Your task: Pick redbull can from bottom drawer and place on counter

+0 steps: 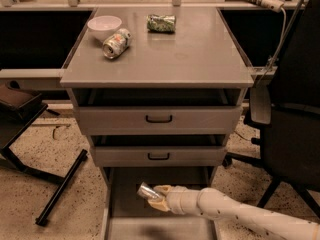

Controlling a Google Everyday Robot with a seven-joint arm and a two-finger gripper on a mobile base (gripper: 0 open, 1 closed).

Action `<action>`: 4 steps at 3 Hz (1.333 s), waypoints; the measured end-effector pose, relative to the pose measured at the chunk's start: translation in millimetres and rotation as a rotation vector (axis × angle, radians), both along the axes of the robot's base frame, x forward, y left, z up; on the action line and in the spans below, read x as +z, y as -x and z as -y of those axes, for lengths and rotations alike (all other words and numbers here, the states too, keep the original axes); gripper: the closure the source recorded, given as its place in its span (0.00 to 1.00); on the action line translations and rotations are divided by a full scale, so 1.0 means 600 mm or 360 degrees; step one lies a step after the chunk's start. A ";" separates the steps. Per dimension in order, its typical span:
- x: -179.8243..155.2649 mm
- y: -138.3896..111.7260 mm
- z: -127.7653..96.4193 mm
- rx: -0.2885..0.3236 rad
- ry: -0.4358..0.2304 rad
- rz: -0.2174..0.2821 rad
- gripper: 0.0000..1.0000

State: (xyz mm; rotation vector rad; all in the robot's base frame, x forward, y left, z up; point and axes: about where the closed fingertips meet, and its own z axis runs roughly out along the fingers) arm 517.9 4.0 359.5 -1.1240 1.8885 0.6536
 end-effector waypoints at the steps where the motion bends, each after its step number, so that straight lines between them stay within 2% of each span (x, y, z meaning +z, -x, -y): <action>1: 0.046 0.016 -0.001 0.0076 0.0063 0.0061 1.00; 2: 0.045 0.009 0.002 0.0065 0.0063 0.0065 1.00; 3: 0.088 0.000 0.000 0.0106 0.0076 0.0074 1.00; 4: 0.258 -0.041 0.030 0.0076 0.0011 0.0120 1.00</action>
Offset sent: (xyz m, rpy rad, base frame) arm -0.0110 0.0009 0.0282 -0.0373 -0.0366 0.0475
